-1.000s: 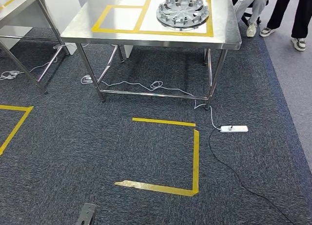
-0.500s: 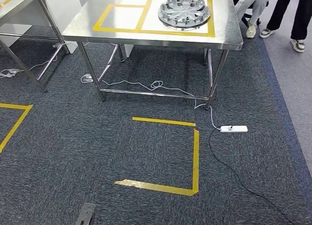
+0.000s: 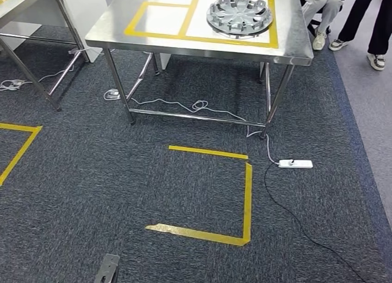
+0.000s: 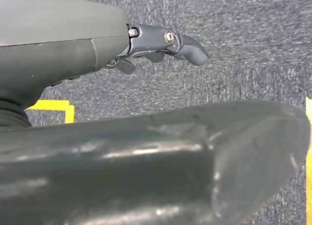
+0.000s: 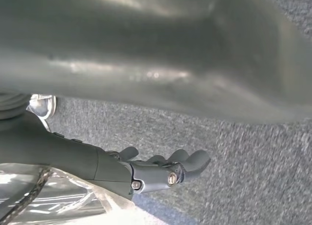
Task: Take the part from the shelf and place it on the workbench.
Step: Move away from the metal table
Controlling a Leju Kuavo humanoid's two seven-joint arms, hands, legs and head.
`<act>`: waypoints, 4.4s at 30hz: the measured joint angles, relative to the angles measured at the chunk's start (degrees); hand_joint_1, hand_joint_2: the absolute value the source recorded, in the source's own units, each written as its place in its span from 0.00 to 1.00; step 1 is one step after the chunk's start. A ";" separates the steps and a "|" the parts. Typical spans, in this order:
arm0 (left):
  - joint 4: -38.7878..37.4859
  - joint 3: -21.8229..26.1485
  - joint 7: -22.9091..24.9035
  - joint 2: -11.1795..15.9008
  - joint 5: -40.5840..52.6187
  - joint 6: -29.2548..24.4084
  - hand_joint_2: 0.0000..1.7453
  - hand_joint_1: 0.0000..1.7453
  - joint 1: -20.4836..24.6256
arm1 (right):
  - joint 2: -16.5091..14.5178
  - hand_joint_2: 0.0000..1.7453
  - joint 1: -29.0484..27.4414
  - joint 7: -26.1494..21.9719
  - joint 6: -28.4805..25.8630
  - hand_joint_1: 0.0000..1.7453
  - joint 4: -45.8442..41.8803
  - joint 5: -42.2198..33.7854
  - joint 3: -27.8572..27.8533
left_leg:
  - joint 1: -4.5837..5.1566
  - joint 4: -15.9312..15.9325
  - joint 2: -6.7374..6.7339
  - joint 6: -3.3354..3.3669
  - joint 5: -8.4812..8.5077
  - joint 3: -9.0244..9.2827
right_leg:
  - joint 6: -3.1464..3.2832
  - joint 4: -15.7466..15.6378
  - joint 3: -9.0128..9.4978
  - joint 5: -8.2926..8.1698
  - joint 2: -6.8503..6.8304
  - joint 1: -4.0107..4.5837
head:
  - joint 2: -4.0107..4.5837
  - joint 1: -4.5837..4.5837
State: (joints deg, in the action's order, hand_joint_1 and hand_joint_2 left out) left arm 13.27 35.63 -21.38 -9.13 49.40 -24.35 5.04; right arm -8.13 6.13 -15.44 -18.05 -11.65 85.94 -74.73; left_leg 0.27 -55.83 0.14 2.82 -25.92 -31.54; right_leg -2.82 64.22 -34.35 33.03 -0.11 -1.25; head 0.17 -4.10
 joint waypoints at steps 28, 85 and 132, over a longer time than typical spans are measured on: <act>0.00 0.03 0.14 0.12 0.50 0.07 0.00 0.00 -0.12 | 0.02 0.00 0.01 0.79 -0.02 0.00 0.00 0.13 1.03 | 0.84 -1.49 -3.30 -0.82 -0.99 -0.78 | 0.97 -6.38 5.21 -1.88 -6.90 0.65 | 0.00 -0.71; -0.11 0.24 0.09 -0.12 0.48 0.37 0.00 0.00 -0.26 | 0.04 0.00 -0.36 1.21 0.02 0.00 0.00 0.17 1.48 | 0.58 -3.64 -4.14 -2.16 -0.75 -2.13 | 1.92 -6.53 5.29 -2.30 -5.09 0.42 | 0.00 -1.03; -0.35 1.78 -2.26 -0.33 -1.02 0.09 0.00 0.00 -1.92 | 0.06 0.00 -1.40 1.31 0.00 0.00 0.09 0.02 3.32 | 0.21 -2.34 5.09 -1.82 -1.61 -0.68 | 0.21 -5.52 2.87 -3.08 3.60 -0.17 | 0.00 -0.72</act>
State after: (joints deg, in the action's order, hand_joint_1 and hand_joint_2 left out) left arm 12.92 37.40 -23.64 -9.46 48.39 -24.26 3.12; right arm -8.06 4.73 -14.14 -18.05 -11.56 85.96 -71.41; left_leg 0.48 -58.17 5.23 1.00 -27.53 -32.22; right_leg -2.60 58.70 -31.48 29.95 3.50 -1.42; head 0.17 -4.82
